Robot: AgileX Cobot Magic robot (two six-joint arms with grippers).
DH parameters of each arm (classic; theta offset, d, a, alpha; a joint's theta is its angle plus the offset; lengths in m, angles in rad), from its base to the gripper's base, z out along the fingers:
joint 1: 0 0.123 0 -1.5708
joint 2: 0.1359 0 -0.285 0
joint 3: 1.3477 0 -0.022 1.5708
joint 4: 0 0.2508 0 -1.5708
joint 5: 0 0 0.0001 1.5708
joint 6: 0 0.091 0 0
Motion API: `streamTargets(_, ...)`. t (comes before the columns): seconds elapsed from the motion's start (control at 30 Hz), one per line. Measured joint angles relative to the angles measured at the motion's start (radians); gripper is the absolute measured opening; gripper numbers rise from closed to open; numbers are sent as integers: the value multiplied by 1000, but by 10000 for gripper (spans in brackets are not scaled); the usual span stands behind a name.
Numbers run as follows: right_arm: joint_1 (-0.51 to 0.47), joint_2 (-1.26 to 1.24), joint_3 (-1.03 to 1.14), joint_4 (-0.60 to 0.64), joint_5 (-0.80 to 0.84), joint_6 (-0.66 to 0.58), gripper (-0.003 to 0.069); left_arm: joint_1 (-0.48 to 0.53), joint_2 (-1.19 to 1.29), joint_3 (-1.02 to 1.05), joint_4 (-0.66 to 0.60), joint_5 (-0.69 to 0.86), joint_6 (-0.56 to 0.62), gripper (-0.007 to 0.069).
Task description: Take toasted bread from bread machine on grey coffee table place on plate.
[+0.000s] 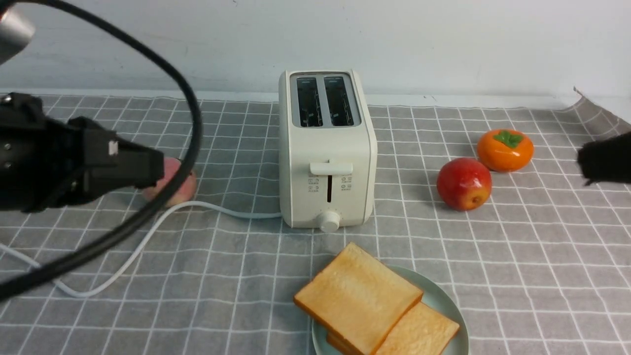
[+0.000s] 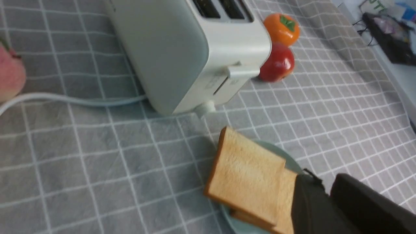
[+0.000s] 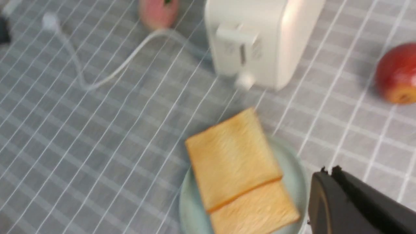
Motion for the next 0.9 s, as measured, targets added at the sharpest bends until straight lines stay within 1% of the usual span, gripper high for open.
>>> streamTargets(0.03,0,-46,50,-32,-60,17,-18,-6,-19,0,34,27,-26,17)
streamTargets(0.07,0,-129,118,-90,-165,38,-19,-26,-46,0,81,48,-45,-14)
streamTargets(0.17,0,-300,296,-191,-324,57,-19,-97,-128,0,190,76,-69,-14)
streamTargets(0.23,0,-392,395,-222,-378,64,-19,-146,-189,0,257,111,-86,-14)
streamTargets(0.33,0,-547,561,-238,-422,66,-19,-196,-330,33,401,140,-119,-14)
streamTargets(0.37,0,-555,579,-238,-424,66,-18,-198,-338,37,409,137,-119,-14)
streamTargets(0.4,0,-607,634,-239,-429,66,-18,-206,-398,79,468,94,-123,-14)
streamTargets(0.43,0,-650,674,-241,-429,66,-18,-208,-425,116,492,21,-124,-14)
streamTargets(0.47,0,-650,680,-241,-429,66,-18,-208,-434,122,499,-8,-126,-14)
streamTargets(0.5,0,-693,718,-241,-429,66,-18,-208,-454,175,510,-139,-127,-14)
streamTargets(0.57,0,-724,746,-241,-431,66,-17,-208,-457,209,508,-264,-127,-14)
streamTargets(0.67,0,-741,763,-241,-430,66,-15,-208,-448,224,487,-377,-127,-14)
streamTargets(0.77,0,-741,765,-245,-430,66,-14,-208,-443,216,463,-398,-102,-14)
streamTargets(0.87,0,-741,765,-245,-430,66,-9,-208,-450,192,453,-317,-104,-14)
streamTargets(0.9,0,-741,765,-245,-430,66,-9,-208,-451,191,453,-312,-104,-14)
